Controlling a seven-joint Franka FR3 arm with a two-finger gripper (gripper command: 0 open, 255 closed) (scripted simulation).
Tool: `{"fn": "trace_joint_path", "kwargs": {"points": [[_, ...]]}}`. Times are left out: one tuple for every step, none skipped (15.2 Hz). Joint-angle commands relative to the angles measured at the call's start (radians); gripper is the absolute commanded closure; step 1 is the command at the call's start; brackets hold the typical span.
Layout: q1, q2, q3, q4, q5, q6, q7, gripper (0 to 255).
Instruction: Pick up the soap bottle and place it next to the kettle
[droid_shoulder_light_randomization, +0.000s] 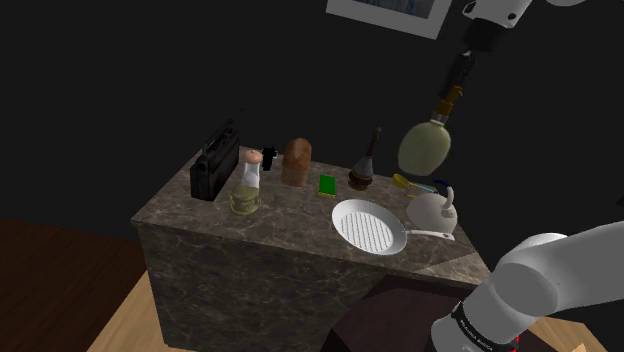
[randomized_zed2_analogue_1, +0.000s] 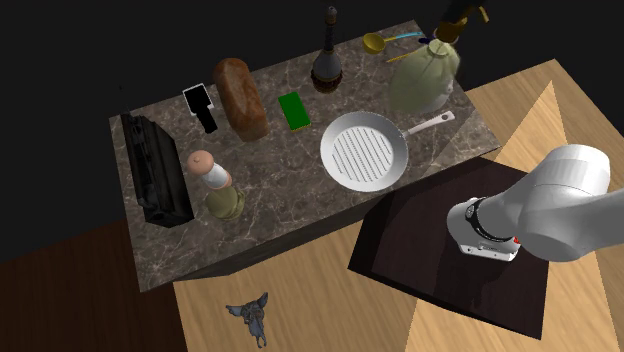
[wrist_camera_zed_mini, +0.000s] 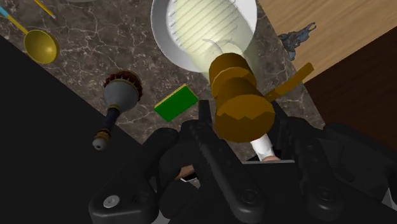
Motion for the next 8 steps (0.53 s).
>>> {"fn": "trace_joint_path", "kwargs": {"points": [[-0.011, -0.037, -0.028, -0.013, -0.015, -0.026, -0.037, 255], [-0.016, -0.056, -0.041, -0.02, -0.023, -0.038, -0.054, 255], [-0.021, -0.074, -0.055, -0.026, -0.032, -0.051, -0.071, 255], [-0.027, -0.092, -0.068, -0.031, -0.041, -0.065, -0.089, 255], [-0.032, -0.108, -0.082, -0.034, -0.05, -0.078, -0.107, 255], [-0.037, -0.124, -0.096, -0.036, -0.06, -0.092, -0.125, 255], [-0.043, -0.139, -0.11, -0.037, -0.07, -0.105, -0.143, 255], [-0.048, -0.153, -0.125, -0.037, -0.081, -0.119, -0.162, 255]]}}
